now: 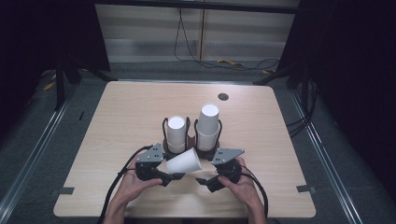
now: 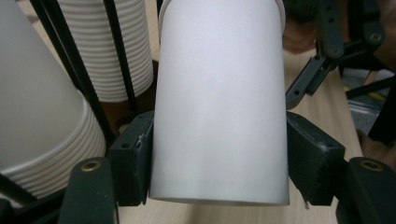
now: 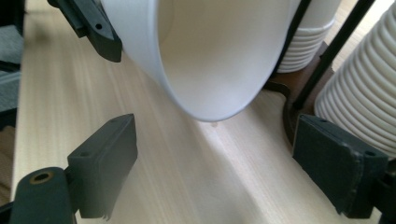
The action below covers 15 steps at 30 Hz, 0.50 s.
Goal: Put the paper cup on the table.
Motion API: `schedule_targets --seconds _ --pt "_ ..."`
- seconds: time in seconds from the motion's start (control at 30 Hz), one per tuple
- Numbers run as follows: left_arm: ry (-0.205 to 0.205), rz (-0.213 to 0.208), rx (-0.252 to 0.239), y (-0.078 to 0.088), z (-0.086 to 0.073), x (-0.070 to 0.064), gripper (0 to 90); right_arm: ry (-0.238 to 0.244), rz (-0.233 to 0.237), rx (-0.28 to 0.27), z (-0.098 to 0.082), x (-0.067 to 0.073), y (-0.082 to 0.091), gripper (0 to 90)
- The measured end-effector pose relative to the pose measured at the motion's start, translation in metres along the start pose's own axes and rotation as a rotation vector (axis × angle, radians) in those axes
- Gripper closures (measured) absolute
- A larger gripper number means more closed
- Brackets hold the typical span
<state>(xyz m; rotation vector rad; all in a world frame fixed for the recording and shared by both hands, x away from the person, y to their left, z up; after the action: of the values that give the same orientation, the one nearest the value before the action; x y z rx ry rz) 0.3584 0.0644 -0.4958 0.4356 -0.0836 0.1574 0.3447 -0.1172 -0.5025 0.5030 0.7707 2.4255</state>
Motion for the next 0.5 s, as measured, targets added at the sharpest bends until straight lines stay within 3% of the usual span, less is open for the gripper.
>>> schedule_targets --seconds 0.2,0.5 --pt "-0.023 0.012 0.007 -0.0001 -0.0035 -0.0012 32.7 -0.021 0.018 -0.041 -0.0033 -0.001 0.003 13.9" --pt "-0.013 0.016 -0.028 -0.0034 -0.005 -0.0043 32.6 -0.043 0.044 -0.103 -0.0032 0.0001 0.0069 14.0"
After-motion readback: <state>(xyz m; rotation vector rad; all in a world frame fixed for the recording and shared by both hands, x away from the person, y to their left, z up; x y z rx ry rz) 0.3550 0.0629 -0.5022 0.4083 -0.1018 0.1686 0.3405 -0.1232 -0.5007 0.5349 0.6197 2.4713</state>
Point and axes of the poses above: each handheld gripper's, and its own axes: y roughly backward along the jaws, z roughly out of its top, x roughly to its left, the point moved 6 cm from there along -y, roughly forward along the jaws, and after that the axes turned 13 degrees about -y, right-handed, at the moved point
